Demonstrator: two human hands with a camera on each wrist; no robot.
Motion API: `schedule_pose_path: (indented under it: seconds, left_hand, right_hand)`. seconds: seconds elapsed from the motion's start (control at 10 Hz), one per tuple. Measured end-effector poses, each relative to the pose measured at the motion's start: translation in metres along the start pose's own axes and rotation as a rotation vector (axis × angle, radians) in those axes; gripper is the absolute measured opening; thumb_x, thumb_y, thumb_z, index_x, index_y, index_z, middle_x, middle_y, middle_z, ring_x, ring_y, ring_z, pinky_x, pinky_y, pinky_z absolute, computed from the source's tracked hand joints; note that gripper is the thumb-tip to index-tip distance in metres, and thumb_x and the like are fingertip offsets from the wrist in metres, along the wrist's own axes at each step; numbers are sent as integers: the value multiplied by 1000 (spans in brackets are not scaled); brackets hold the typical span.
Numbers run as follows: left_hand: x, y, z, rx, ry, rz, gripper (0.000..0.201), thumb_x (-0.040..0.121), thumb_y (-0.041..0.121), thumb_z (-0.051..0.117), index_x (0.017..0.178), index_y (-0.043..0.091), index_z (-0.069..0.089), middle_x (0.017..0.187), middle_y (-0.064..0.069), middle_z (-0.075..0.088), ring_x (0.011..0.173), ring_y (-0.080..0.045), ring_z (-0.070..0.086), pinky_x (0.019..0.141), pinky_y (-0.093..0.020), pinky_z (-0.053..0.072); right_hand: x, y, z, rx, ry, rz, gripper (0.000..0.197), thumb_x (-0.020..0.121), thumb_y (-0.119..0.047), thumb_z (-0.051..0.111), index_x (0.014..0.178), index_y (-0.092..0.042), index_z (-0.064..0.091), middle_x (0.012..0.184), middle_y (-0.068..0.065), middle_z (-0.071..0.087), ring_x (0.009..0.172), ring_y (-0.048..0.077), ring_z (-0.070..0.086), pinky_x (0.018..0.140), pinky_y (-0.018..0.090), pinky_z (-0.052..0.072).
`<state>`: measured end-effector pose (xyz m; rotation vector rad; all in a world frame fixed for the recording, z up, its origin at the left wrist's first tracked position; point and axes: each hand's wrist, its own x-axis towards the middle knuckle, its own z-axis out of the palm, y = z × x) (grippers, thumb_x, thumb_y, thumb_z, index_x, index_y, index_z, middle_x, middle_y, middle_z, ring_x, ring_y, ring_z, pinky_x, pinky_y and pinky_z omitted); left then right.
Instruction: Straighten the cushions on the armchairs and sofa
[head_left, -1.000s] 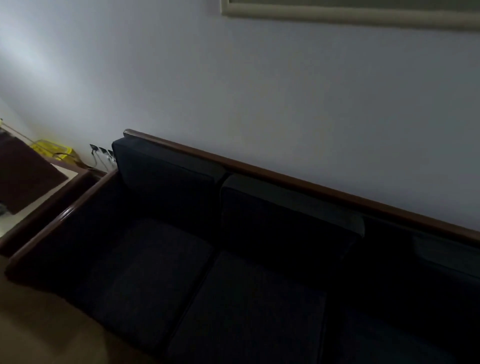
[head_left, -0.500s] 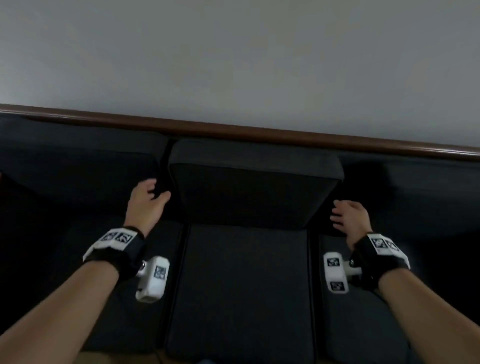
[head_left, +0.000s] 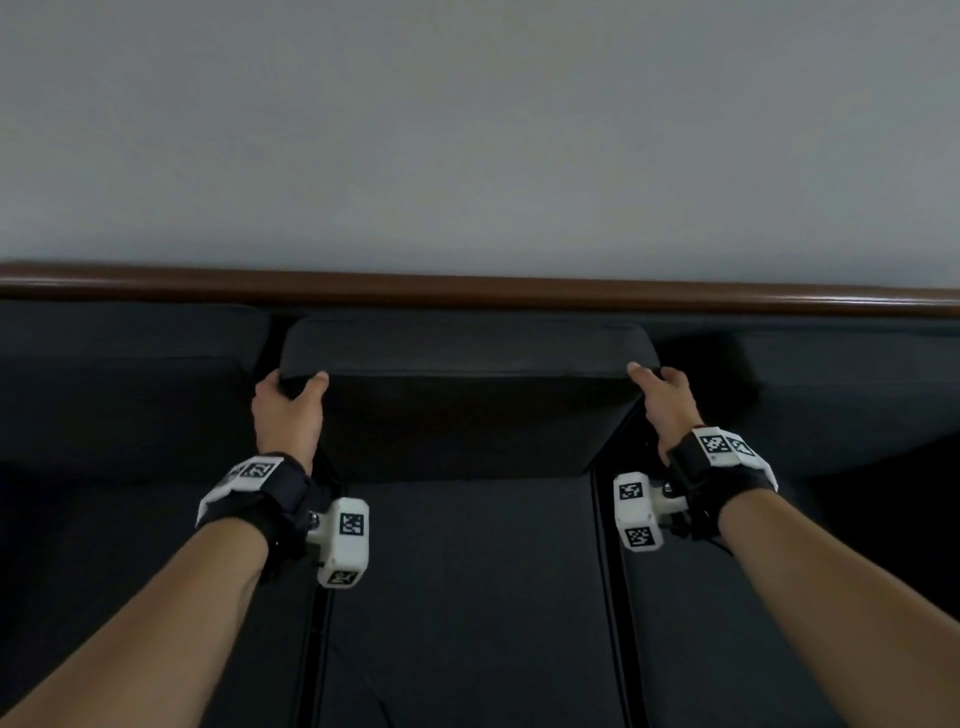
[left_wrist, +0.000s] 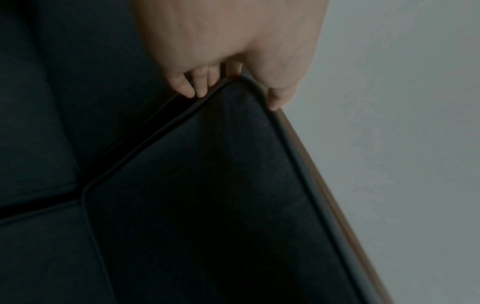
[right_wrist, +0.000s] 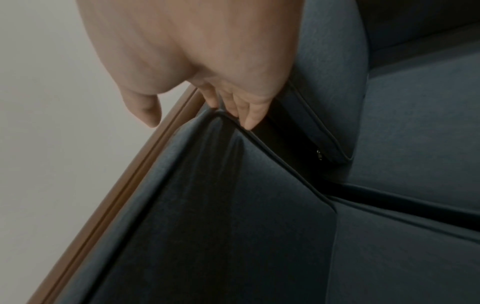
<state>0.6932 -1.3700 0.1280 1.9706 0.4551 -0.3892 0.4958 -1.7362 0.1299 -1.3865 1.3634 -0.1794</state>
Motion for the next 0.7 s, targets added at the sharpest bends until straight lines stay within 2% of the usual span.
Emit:
schedule_pose_path:
  seconds: [0.1,0.2,0.3,0.4,0.5,0.6,0.7]
  left_hand:
    - [-4,-1,10,3,-33,13,69,87,41,66,146,20,38,144,-5,47,129,-26,48,110,-41,38]
    - [4,6,13,7,-79,5,70,87,43,65,148,21,37,146,-6,48,131,-27,47,112,-42,37]
    - [11,5,8,-4,-117,-2,65,84,42,67,141,22,44,139,-5,55,126,-25,52,111,-45,39]
    - [9,3,3,60,-179,33,51,80,39,67,128,30,51,128,-2,61,117,-24,57,108,-46,42]
    - [19,-3,-4,50,-249,20,82,60,52,68,138,30,49,136,0,59,122,-21,56,110,-44,41]
    - [12,2,-13,48,-336,-26,95,64,49,70,150,31,33,149,0,47,131,-21,49,113,-39,35]
    - [-17,-13,-26,143,-295,-26,74,90,31,65,154,24,27,153,-3,40,138,-24,41,113,-36,31]
  right_hand:
    - [7,6,-6,22,52,-30,84,76,-45,73,144,-14,36,137,8,53,124,28,53,110,47,40]
    - [13,9,-6,61,102,-62,94,55,-48,79,136,-15,44,128,8,59,116,26,60,106,45,46]
    - [15,10,-3,79,100,-71,98,50,-47,77,136,-15,43,128,9,58,113,25,60,104,45,48]
    - [17,15,-3,35,94,-79,99,50,-45,75,138,-17,42,134,9,53,118,27,56,105,47,46]
    - [13,22,-4,14,67,-99,90,60,-35,75,142,-20,39,137,8,53,121,28,55,108,48,44]
    - [-1,23,-9,-53,30,-102,74,78,-24,73,144,-23,39,139,5,54,125,30,54,109,46,41]
    - [-19,45,-23,-154,31,-43,77,77,-34,74,146,-21,42,141,6,54,127,31,53,109,43,42]
